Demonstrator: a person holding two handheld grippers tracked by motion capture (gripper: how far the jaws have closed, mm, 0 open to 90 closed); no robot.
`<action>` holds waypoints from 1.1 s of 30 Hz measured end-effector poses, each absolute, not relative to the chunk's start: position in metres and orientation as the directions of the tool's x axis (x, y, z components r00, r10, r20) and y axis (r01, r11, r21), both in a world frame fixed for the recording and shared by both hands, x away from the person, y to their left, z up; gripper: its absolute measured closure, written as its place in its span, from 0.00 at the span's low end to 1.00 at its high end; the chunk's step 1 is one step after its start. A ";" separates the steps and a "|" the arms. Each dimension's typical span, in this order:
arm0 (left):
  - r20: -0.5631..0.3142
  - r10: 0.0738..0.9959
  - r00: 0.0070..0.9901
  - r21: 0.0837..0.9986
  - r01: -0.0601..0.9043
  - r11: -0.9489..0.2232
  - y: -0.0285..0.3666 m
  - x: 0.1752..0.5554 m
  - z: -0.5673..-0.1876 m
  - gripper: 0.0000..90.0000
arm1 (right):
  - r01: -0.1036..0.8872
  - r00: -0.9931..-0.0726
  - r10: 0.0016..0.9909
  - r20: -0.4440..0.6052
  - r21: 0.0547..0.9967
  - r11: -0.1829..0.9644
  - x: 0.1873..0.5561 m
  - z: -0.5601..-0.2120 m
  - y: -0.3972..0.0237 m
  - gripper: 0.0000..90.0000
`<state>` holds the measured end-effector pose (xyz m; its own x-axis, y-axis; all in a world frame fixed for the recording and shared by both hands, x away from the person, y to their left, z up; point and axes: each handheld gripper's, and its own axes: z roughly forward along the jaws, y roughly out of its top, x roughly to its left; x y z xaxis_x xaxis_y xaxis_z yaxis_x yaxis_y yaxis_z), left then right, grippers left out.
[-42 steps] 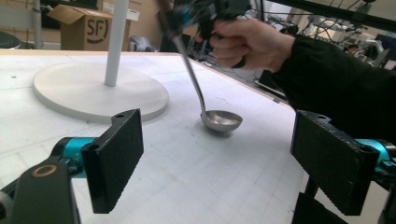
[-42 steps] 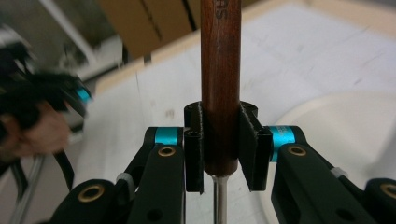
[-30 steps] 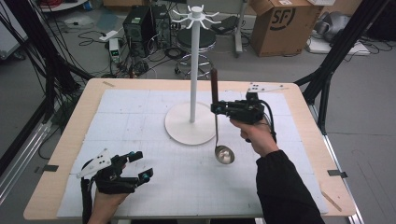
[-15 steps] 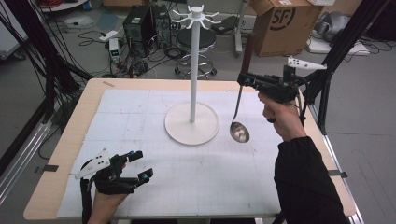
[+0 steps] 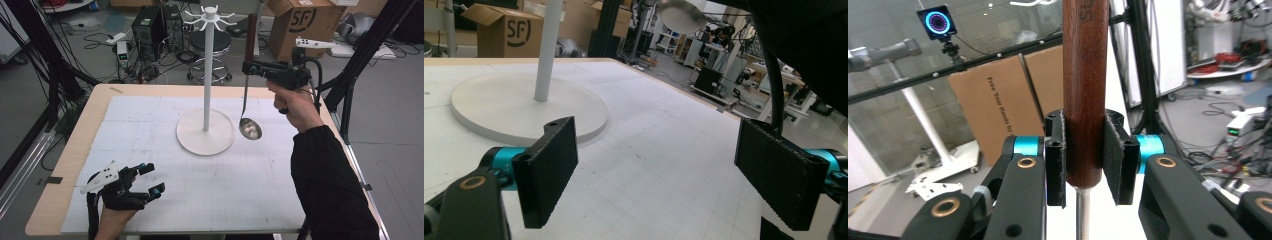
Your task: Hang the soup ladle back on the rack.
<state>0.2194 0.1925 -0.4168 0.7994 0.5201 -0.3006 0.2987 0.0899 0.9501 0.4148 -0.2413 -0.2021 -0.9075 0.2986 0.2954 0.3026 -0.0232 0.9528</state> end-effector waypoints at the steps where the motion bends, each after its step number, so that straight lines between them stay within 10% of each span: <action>1: -0.302 0.521 0.798 0.950 0.298 0.094 0.192 0.219 -0.417 0.20 | 0.310 -0.908 0.290 0.303 0.950 -0.023 0.417 -0.202 -0.240 0.83; 33: -0.299 0.518 0.801 0.951 0.296 0.090 0.194 0.214 -0.418 0.20 | 0.353 -0.904 0.267 0.333 0.935 0.027 0.439 -0.208 -0.202 0.83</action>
<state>0.2136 0.1939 -0.4181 0.8011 0.5185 -0.2990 0.2964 0.0904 0.9508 0.4386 -0.2023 -0.2078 -0.9043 0.2671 0.3331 0.3526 0.0273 0.9354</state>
